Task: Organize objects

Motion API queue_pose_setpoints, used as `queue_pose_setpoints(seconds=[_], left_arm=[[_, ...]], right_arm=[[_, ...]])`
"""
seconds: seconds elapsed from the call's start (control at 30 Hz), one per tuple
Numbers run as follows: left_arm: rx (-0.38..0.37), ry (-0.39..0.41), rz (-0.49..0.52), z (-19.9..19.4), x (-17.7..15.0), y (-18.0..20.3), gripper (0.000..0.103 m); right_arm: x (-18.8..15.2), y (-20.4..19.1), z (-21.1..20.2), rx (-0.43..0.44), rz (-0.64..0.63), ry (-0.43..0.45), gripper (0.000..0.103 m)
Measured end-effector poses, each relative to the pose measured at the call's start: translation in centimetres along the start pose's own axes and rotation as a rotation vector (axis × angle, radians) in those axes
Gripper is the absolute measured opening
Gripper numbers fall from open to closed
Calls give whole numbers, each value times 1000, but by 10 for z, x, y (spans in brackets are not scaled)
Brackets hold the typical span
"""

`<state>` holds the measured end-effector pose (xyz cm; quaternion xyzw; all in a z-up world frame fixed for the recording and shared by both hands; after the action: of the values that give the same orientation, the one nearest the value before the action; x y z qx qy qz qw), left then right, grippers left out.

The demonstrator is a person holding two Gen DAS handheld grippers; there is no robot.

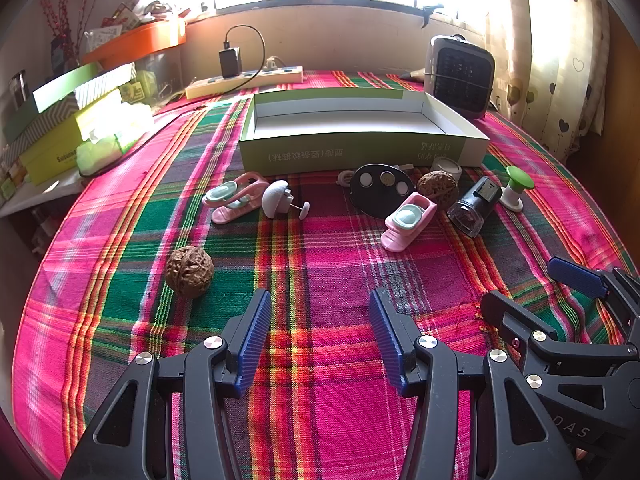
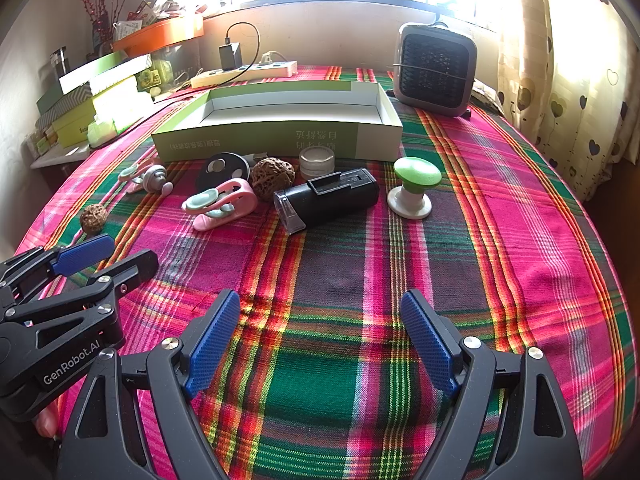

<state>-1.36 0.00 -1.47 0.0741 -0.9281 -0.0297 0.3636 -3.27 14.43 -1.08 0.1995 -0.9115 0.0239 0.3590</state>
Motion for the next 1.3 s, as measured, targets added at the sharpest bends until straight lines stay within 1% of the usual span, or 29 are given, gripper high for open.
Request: queue_pose_setpoints(seconds=[1.3], left_arm=[[2,-5,-1,0,0,0,49]], right_arm=[[-1,3,0,4,-5,-1,83]])
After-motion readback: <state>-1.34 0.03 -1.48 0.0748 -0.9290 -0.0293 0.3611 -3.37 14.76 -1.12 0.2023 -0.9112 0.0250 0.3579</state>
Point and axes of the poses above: each gripper's, at about its wrist camera, not at the fingertips, and z roughly the way its jaws point, y to its right, x to its top, the point moved 2 cm from there along z, roughly the way its jaws point, and after that the axes turned 9 degrees about -z, right-handed, at the moved point
